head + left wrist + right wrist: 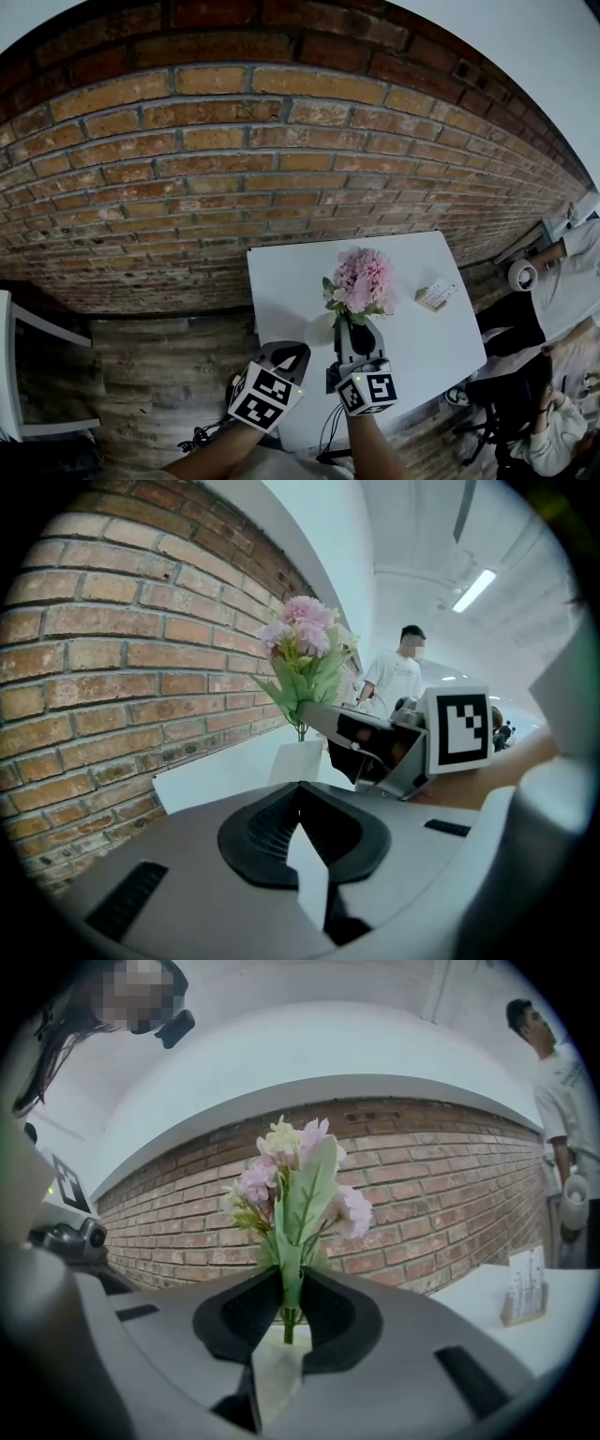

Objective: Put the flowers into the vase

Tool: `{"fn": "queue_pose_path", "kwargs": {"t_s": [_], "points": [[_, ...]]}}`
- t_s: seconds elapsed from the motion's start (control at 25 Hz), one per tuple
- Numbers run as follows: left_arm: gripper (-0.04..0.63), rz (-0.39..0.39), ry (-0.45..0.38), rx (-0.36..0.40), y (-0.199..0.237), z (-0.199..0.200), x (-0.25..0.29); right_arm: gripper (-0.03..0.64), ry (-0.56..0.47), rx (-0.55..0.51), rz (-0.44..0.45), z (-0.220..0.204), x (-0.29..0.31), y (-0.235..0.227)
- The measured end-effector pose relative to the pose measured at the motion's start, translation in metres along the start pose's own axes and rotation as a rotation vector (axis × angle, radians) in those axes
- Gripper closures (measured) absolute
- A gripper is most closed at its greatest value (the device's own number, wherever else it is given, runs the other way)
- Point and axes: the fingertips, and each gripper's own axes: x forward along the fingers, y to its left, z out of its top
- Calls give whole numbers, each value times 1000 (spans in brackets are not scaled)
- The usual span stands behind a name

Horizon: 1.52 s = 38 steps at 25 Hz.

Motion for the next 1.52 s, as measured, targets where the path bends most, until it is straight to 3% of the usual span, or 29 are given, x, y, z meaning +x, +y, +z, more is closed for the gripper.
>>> {"fn": "queue_pose_path", "kwargs": {"t_s": [0.68, 1.52], "points": [[588, -8, -14, 2, -6, 3, 1, 500, 6, 43, 44, -2, -10, 6], [588, -11, -32, 11, -11, 6, -6, 498, 47, 56, -75, -11, -36, 7]]}}
